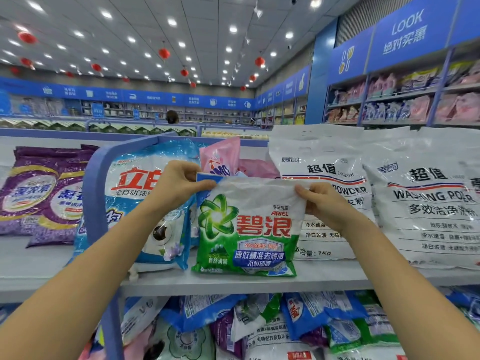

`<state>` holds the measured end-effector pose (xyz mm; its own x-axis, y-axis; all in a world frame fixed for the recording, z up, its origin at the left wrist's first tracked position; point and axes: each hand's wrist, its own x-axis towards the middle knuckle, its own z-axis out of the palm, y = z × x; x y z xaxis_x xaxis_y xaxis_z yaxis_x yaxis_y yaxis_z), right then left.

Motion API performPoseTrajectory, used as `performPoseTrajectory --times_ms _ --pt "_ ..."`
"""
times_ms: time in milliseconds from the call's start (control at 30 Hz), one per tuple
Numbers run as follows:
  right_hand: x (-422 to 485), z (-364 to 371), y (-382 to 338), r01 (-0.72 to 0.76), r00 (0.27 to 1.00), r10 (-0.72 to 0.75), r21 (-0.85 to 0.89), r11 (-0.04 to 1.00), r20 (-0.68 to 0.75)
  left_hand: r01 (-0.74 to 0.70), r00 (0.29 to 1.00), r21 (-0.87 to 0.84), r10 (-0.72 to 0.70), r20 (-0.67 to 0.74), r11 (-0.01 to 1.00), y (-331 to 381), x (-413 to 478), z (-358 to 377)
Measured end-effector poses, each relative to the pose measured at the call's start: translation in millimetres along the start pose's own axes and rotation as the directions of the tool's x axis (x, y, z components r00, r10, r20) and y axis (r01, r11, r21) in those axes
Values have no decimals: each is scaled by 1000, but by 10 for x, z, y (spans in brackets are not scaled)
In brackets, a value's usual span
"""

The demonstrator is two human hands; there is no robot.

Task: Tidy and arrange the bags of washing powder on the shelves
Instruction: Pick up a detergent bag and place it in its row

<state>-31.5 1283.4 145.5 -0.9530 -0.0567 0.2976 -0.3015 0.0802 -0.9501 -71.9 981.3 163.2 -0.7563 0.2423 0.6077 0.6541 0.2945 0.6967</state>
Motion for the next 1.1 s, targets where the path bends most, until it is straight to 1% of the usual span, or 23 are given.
performPoseTrajectory --times_ms 67,133,167,233,267,300,333,367,433,467,500,633,733,800,867,967,1033,1100 --pt "26 30 -3 -35 999 35 34 999 -2 18 995 -36 -21 -100 999 -49 13 59" --pt "41 83 44 -47 998 48 16 999 -40 53 983 -80 -66 -173 995 -128 -28 151" --pt "42 116 65 -39 997 40 11 999 -63 86 972 -122 -111 -208 989 -170 -61 180" --pt "38 185 66 0 994 3 27 1000 -114 151 941 -258 -218 -257 954 -239 -138 207" --pt "35 219 59 25 990 -19 42 999 -142 180 934 -306 -260 -244 935 -273 -182 207" --pt "37 255 47 48 985 -38 54 997 -167 224 936 -312 -294 -196 923 -298 -226 208" --pt "38 297 24 68 981 -56 62 996 -187 271 941 -289 -315 -119 918 -311 -280 220" --pt "41 347 -11 85 977 -71 64 994 -199 303 947 -239 -319 -31 922 -329 -339 234" --pt "53 456 -101 113 972 -97 63 992 -215 292 953 -73 -284 106 954 -354 -457 275" --pt "61 508 -163 125 969 -108 63 990 -224 270 954 -23 -265 142 962 -364 -485 285" --pt "64 555 -231 133 965 -114 67 989 -235 259 954 -21 -252 159 966 -372 -496 286" --pt "54 665 -487 166 960 -139 96 981 -244 315 940 -173 -280 197 933 -321 -514 256" --pt "10 726 -661 170 961 -130 151 974 -242 358 925 -334 -284 251 872 -374 -643 303" --pt "-21 787 -763 175 963 -124 207 963 -238 390 909 -348 -294 296 852 -384 -774 394" --pt "-55 848 -854 183 964 -120 263 947 -237 380 913 -323 -297 278 866 -347 -879 492" --pt "-139 897 -975 211 956 -137 284 935 -259 310 949 -343 -268 165 887 -228 -991 491" --pt "-203 897 -1034 237 941 -164 227 945 -297 244 969 -319 -221 107 916 -120 -1064 336" --pt "-278 932 -1071 254 923 -198 134 958 -330 177 984 -296 -161 77 939 -7 -1140 86"
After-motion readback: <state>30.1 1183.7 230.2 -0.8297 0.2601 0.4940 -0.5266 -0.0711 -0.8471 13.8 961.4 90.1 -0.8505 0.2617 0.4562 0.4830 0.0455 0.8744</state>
